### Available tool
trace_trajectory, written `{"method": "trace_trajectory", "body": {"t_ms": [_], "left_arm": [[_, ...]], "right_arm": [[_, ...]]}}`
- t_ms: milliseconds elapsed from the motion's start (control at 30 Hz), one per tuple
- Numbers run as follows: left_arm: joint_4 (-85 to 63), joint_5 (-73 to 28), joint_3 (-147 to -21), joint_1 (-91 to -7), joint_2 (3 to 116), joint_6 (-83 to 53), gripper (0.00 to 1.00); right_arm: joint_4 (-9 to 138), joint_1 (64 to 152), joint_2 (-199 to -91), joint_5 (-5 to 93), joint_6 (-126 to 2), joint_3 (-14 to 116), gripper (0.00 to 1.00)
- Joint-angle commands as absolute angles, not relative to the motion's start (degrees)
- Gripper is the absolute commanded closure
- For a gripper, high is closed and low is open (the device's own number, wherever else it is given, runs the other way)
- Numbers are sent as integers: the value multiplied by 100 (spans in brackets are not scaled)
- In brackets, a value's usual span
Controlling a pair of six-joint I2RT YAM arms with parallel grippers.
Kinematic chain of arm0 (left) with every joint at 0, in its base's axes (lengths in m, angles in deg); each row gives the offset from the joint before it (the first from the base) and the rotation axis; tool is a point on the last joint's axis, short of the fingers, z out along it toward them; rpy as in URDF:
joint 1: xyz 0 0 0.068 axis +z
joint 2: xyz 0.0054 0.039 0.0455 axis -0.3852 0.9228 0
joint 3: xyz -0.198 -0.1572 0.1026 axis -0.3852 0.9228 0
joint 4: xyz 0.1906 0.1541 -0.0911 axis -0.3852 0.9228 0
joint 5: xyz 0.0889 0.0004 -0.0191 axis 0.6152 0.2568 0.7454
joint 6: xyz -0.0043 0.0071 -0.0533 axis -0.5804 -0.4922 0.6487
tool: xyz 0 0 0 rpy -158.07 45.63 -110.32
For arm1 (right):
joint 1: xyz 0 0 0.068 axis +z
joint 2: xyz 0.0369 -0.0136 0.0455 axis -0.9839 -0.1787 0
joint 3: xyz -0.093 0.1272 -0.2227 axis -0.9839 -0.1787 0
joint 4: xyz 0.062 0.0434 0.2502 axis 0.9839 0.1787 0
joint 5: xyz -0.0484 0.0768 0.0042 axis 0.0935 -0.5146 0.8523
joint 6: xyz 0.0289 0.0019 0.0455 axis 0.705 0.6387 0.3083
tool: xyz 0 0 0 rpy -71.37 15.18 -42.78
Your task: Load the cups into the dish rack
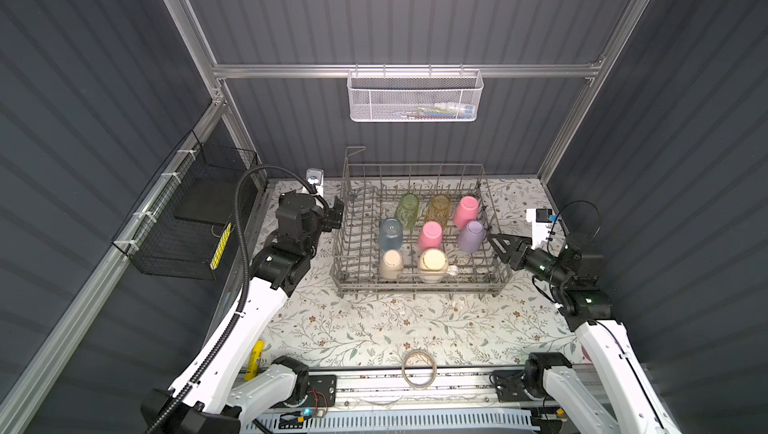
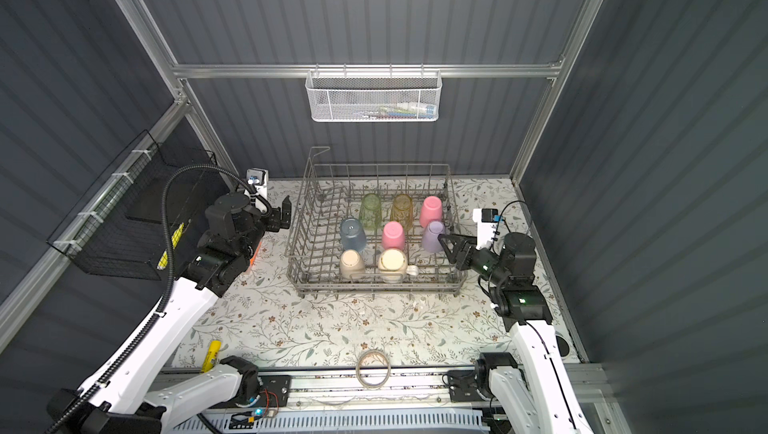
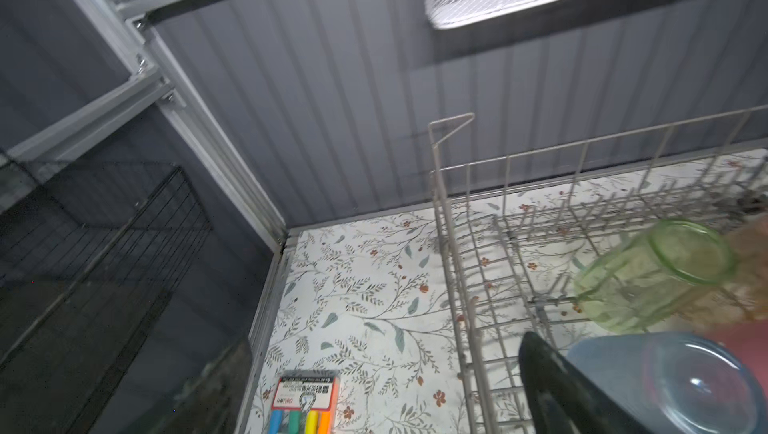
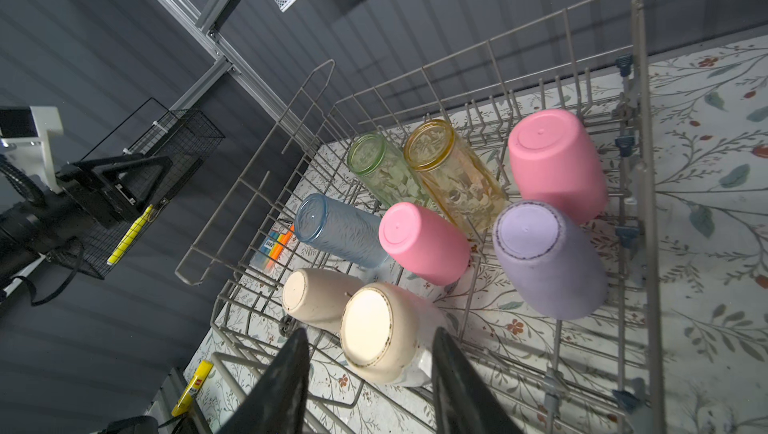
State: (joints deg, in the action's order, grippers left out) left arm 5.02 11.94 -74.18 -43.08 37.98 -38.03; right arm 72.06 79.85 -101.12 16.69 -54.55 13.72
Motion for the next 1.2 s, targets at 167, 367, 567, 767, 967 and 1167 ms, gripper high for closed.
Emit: {"method": "trace_trajectory", "body": {"t_ms": [167, 367, 567, 767, 967, 1167], "left_arm": [[-644, 419, -6562, -3114, 3659, -2885, 0], [-1525, 356, -5664, -2868, 3779, -2742, 0], [-2481, 261, -4808, -2710, 4146, -2786, 0], [-3333, -29, -4277, -2600, 4658, -2790, 0], [-3880, -300, -4069, -2530, 5111, -2714, 0], [-4475, -323, -3825, -2494, 5510, -2716, 0]], "right_arm": [[6855, 7957, -10259, 2040, -5402, 1511, 51], [6803, 7919, -10277, 2320, -5394, 1414, 50], [6745, 7815, -10310, 2450, -5300, 1379, 49], [6747, 7684, -10260, 2598, -5236, 1334, 48], [6776, 7585, -10216, 2593, -5236, 1294, 48], [6783, 7490, -10133, 2654, -5281, 1180, 47]]}}
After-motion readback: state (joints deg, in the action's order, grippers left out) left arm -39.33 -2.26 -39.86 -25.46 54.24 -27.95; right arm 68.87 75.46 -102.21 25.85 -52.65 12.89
